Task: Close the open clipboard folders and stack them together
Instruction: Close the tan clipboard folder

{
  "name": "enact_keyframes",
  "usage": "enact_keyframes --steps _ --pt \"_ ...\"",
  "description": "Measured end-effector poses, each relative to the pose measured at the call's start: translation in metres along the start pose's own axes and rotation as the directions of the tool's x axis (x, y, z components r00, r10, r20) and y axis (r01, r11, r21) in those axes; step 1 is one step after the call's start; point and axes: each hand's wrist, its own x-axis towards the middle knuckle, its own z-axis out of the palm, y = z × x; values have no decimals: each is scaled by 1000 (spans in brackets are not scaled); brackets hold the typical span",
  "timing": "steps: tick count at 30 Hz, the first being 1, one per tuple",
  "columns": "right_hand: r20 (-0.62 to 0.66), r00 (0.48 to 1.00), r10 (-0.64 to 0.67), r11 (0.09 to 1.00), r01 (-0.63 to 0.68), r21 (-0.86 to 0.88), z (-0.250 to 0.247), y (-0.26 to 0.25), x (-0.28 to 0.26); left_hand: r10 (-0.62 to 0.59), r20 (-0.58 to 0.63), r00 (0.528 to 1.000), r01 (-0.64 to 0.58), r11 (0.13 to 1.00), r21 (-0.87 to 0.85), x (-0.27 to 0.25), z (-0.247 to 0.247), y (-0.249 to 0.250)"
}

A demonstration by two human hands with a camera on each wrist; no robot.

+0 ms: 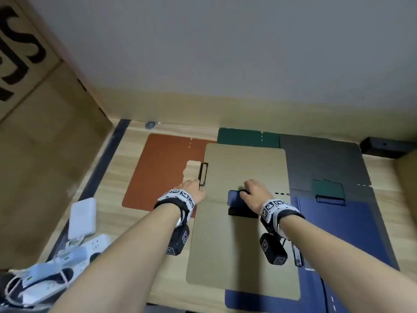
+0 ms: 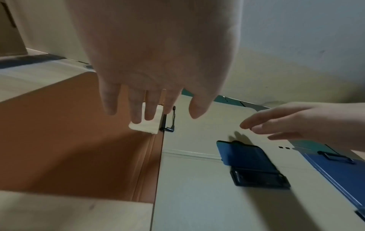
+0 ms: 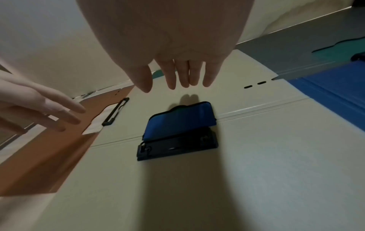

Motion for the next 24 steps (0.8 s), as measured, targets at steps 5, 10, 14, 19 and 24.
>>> enact_keyframes --steps 5,10,14,19,24 --pt "-45 997 64 998 -64 1 0 2 16 17 -13 1000 -17 1000 -1 37 -2 1" --pt "-77 995 57 998 -59 -23 3 5 30 31 -50 998 -29 999 27 69 -5 4" --pt "-110 993 51 998 -56 -41 1 3 45 28 -86 996 -19 995 97 91 -13 9" --pt "-99 993 68 996 -74 -56 3 -3 58 -1 -84 996 17 981 195 108 -13 9" --pt "-84 994 64 987 -76 -142 15 -5 60 57 -132 990 -27 976 215 114 0 5"
